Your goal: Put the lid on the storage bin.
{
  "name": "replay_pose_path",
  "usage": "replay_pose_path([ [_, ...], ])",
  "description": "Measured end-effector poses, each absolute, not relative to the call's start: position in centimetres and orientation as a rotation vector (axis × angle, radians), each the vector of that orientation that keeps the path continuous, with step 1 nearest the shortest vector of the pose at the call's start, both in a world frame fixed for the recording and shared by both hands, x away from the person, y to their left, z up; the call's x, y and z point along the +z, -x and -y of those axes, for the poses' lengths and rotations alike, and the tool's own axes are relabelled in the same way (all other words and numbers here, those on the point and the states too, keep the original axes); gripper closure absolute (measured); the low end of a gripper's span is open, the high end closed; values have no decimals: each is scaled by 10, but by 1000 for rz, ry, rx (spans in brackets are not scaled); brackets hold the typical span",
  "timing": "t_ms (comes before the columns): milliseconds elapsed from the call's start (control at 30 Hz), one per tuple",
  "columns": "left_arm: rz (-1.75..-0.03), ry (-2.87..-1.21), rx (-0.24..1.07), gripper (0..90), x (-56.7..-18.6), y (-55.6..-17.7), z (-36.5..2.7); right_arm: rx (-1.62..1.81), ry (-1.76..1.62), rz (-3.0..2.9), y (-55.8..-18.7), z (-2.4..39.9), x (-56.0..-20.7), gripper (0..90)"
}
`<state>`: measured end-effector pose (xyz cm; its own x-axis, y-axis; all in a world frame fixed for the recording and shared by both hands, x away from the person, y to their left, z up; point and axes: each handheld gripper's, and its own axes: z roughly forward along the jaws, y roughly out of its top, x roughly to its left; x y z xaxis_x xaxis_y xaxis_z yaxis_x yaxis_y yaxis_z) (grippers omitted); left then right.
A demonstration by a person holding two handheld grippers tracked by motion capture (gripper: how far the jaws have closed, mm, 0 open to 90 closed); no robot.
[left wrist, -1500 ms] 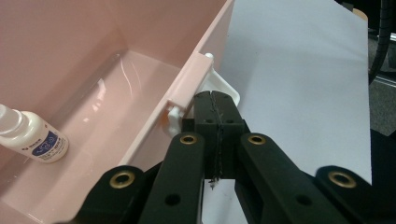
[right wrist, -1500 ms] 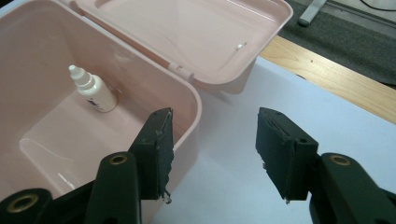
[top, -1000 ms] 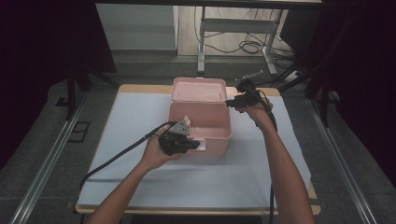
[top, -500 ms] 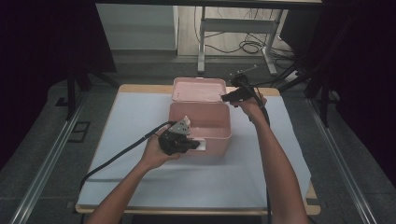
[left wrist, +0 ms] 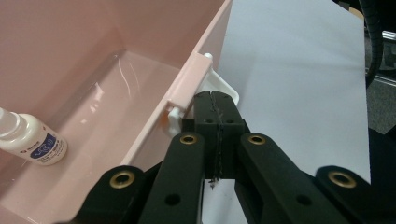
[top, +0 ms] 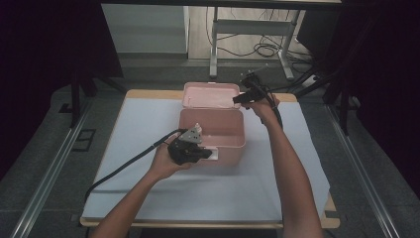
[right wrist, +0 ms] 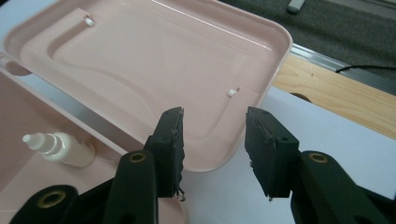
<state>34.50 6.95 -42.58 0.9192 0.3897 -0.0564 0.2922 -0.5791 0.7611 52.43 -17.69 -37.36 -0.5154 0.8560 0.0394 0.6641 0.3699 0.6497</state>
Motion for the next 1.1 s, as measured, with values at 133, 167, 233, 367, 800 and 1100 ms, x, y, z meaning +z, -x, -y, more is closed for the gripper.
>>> replay_pose_path([
  [133,-481,-2226,147,900,-426,-345,-70,879,-1347,-2329,-529,176,-373,579],
  [167,-481,-2226,148,900,-426,-345,-70,875,-1351,-2330,-531,175,-373,579],
  [233,-481,-2226,151,900,-426,-345,-70,862,-1352,-2334,-534,174,-374,581],
  [367,-482,-2225,150,900,-426,-345,-69,844,-1373,-2333,-542,174,-378,590],
  [800,-487,-2224,160,900,-426,-344,-69,813,-1458,-2298,-570,172,-387,635],
  [1100,-477,-2236,168,900,-426,-344,-69,778,-1511,-2274,-586,171,-395,676],
])
